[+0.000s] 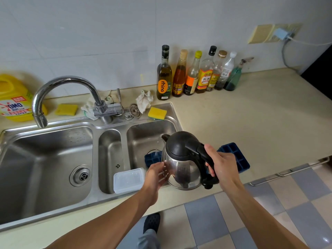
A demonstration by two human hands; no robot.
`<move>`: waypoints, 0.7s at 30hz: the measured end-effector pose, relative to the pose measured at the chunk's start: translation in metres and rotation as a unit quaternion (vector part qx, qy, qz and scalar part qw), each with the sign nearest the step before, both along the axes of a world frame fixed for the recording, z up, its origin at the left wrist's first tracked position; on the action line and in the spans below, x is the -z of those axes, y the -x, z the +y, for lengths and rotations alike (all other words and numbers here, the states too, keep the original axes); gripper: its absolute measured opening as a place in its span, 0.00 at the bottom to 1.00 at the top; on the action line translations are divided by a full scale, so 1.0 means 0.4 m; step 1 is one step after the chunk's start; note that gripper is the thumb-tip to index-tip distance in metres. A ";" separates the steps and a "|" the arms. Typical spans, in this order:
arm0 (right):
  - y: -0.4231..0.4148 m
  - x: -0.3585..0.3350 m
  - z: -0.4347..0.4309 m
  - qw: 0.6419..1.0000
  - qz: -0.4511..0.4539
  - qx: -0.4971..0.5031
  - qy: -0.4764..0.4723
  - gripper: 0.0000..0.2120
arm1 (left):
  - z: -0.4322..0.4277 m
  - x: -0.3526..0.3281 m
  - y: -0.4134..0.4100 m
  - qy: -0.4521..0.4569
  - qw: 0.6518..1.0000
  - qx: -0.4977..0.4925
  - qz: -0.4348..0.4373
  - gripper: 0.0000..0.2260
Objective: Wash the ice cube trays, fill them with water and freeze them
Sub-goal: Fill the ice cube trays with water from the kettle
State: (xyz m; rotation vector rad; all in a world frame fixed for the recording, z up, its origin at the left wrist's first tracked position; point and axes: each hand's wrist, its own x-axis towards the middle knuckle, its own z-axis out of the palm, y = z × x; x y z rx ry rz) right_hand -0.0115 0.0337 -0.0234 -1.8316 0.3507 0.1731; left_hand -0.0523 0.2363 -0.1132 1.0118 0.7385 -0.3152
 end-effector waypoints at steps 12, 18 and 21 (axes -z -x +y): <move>-0.077 0.014 -0.003 0.999 -0.013 0.035 -0.019 0.27 | 0.021 0.015 -0.137 -0.049 0.998 0.034 -0.034 0.13; -0.161 0.017 -0.017 0.996 -0.026 0.074 -0.029 0.28 | 0.012 -0.005 -0.291 -0.072 0.991 0.091 -0.070 0.10; -0.212 0.029 -0.023 0.993 -0.029 0.109 -0.028 0.29 | 0.007 -0.010 -0.372 -0.068 0.987 0.117 -0.090 0.08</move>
